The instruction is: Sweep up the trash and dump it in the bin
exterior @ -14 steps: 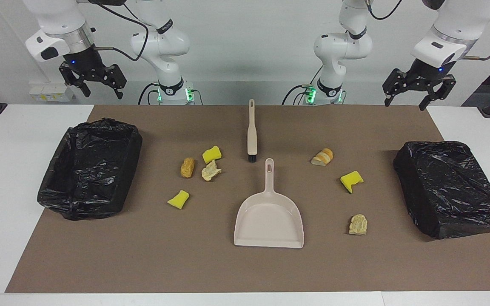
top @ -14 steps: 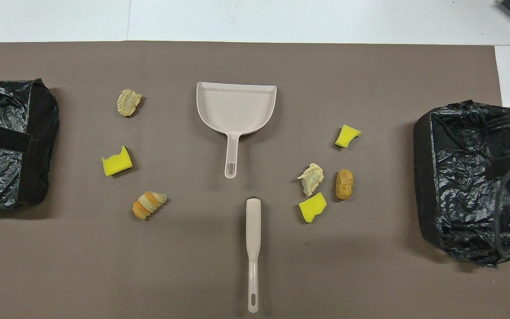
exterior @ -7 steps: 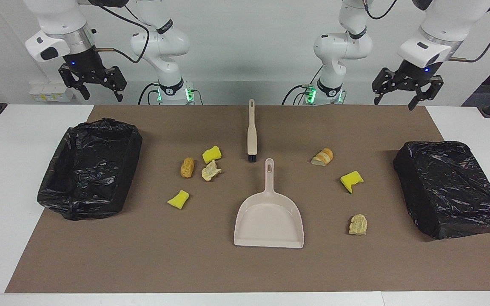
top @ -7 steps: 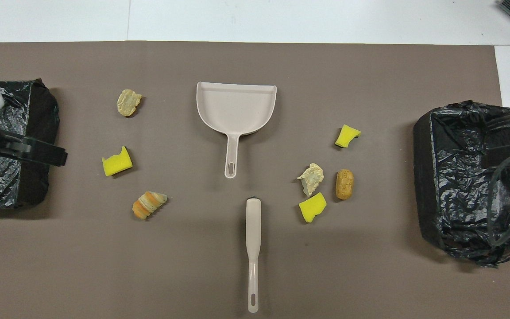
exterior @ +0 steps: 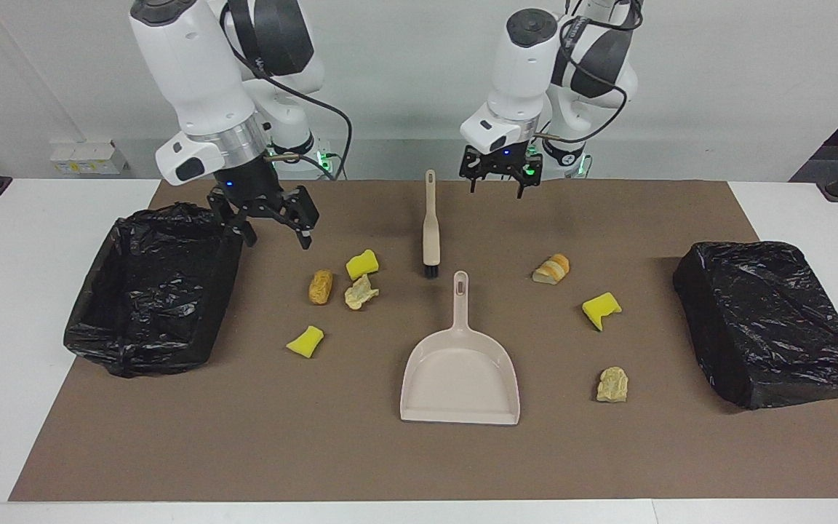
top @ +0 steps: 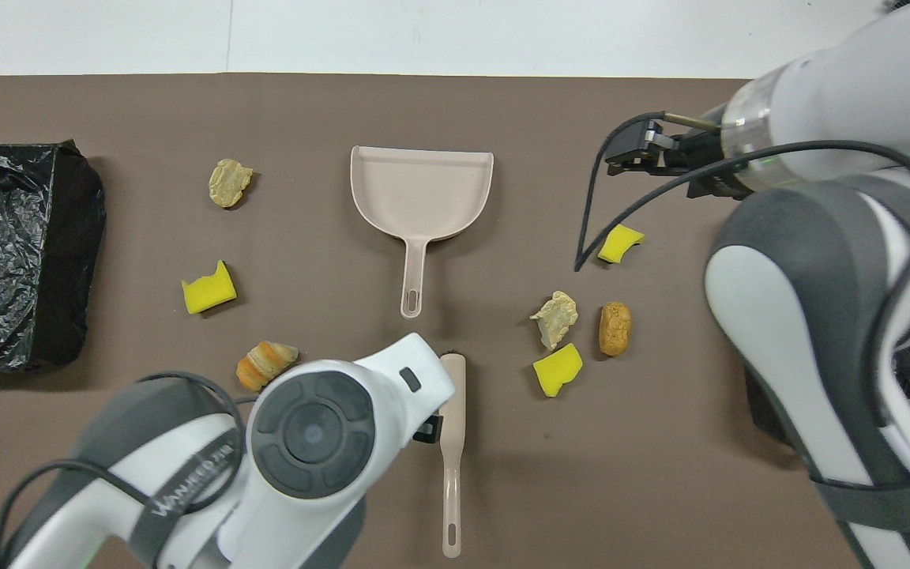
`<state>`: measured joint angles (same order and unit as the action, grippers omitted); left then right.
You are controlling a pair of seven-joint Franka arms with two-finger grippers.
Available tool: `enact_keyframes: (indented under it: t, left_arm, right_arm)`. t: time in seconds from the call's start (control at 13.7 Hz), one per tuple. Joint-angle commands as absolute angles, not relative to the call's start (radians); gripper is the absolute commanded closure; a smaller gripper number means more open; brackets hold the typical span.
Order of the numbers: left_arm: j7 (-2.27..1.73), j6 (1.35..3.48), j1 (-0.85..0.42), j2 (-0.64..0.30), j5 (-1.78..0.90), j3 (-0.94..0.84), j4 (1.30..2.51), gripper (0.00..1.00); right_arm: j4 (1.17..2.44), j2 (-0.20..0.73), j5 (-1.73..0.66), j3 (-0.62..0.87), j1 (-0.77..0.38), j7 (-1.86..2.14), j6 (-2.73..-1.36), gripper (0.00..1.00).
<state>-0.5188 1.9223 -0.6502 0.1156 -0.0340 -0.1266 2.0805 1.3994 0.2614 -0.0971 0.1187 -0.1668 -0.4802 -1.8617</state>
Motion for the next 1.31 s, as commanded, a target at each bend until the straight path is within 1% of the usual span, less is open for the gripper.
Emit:
enact_keyframes:
  t: [0.0, 0.15, 0.22, 0.29, 0.37, 0.44, 0.58, 0.66, 0.8, 0.88, 0.95, 1.02, 1.1, 1.24]
  left_arm:
    - [-0.632, 2.101, -0.768, 0.153, -0.040, -0.107, 2.270, 0.00]
    - [-0.682, 2.167, -0.833, 0.152, -0.040, -0.107, 2.336, 0.00]
    - [-0.686, 2.192, -0.853, 0.143, -0.040, -0.107, 2.347, 0.00]
    - [-0.696, 2.229, -0.871, 0.123, -0.040, -0.109, 2.350, 0.00]
    - [-0.736, 2.265, -0.899, 0.101, -0.038, -0.109, 2.350, 0.04]
    - [-0.771, 2.298, -0.923, 0.088, -0.040, -0.107, 2.350, 0.05]
    - [-0.781, 2.327, -0.931, 0.060, -0.040, -0.109, 2.352, 0.06]
    - [-0.781, 2.327, -0.931, 0.054, -0.040, -0.109, 2.353, 0.12]
    - [-0.779, 2.348, -0.951, 0.005, -0.040, -0.109, 2.353, 0.16]
    - [-0.779, 2.362, -0.951, -0.006, -0.040, -0.107, 2.353, 0.20]
    - [-0.782, 2.359, -0.948, -0.006, -0.040, -0.107, 2.350, 0.37]
    - [-0.794, 2.343, -0.945, -0.006, -0.040, -0.104, 2.347, 0.70]
    - [-0.804, 2.332, -0.939, -0.006, -0.038, -0.103, 2.347, 0.82]
    - [-0.804, 2.306, -0.930, -0.003, -0.032, -0.098, 2.344, 0.85]
  right_arm:
    - [1.321, 0.398, -0.107, 0.164, -0.208, -0.546, -1.916, 0.04]
    - [1.322, 0.449, -0.100, 0.166, -0.256, -0.610, -1.982, 0.00]
    - [1.322, 0.466, -0.100, 0.164, -0.282, -0.615, -1.993, 0.00]
    - [1.325, 0.485, -0.100, 0.164, -0.300, -0.642, -2.009, 0.00]
    - [1.327, 0.503, -0.094, 0.163, -0.331, -0.685, -2.022, 0.00]
    - [1.330, 0.517, -0.072, 0.164, -0.357, -0.710, -2.023, 0.00]
    - [1.362, 0.532, -0.045, 0.164, -0.399, -0.729, -2.042, 0.00]
    - [1.390, 0.535, -0.040, 0.166, -0.402, -0.729, -2.066, 0.00]
    - [1.427, 0.560, -0.022, 0.166, -0.426, -0.730, -2.111, 0.00]
    - [1.428, 0.577, -0.017, 0.166, -0.445, -0.730, -2.123, 0.00]
    - [1.428, 0.584, -0.017, 0.166, -0.449, -0.730, -2.134, 0.00]
    - [1.428, 0.594, -0.012, 0.166, -0.451, -0.726, -2.137, 0.00]
    - [1.437, 0.597, -0.008, 0.166, -0.454, -0.716, -2.135, 0.00]
    - [1.476, 0.592, 0.006, 0.166, -0.463, -0.710, -2.125, 0.00]
